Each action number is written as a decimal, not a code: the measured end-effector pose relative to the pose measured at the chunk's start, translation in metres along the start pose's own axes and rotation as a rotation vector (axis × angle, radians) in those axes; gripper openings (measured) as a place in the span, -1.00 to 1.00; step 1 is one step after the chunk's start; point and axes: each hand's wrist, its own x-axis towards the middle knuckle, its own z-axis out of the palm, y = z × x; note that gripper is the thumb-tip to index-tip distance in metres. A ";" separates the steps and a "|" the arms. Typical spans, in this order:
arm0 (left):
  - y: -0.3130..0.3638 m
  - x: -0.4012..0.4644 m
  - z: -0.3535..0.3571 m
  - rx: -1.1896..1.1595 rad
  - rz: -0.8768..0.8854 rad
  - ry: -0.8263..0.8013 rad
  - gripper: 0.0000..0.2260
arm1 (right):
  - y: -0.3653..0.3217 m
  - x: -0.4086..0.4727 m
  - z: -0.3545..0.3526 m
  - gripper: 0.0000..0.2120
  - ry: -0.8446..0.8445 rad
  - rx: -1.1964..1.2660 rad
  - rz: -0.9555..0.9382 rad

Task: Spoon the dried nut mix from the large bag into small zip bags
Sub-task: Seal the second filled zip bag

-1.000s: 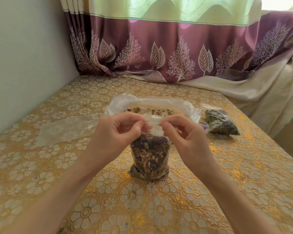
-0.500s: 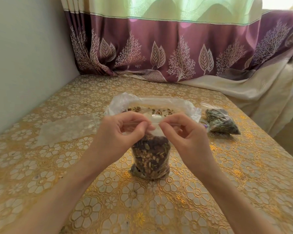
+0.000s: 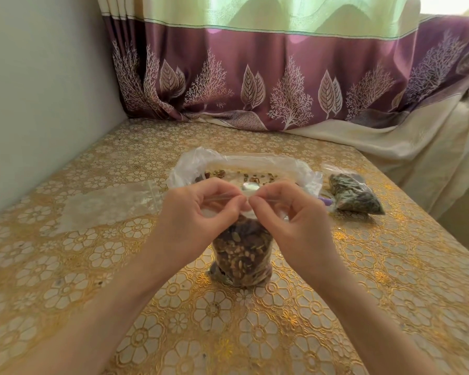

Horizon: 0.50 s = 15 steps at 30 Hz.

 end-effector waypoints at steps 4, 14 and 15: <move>0.000 0.001 -0.001 0.008 0.019 -0.008 -0.89 | 0.000 0.000 0.000 -0.80 0.000 -0.004 -0.005; -0.006 0.002 -0.009 -0.004 -0.031 0.005 -0.87 | 0.004 0.006 -0.016 -0.81 -0.052 -0.016 0.030; -0.007 0.003 -0.009 -0.006 -0.042 0.003 -0.86 | 0.005 0.007 -0.018 -0.81 -0.048 -0.026 0.032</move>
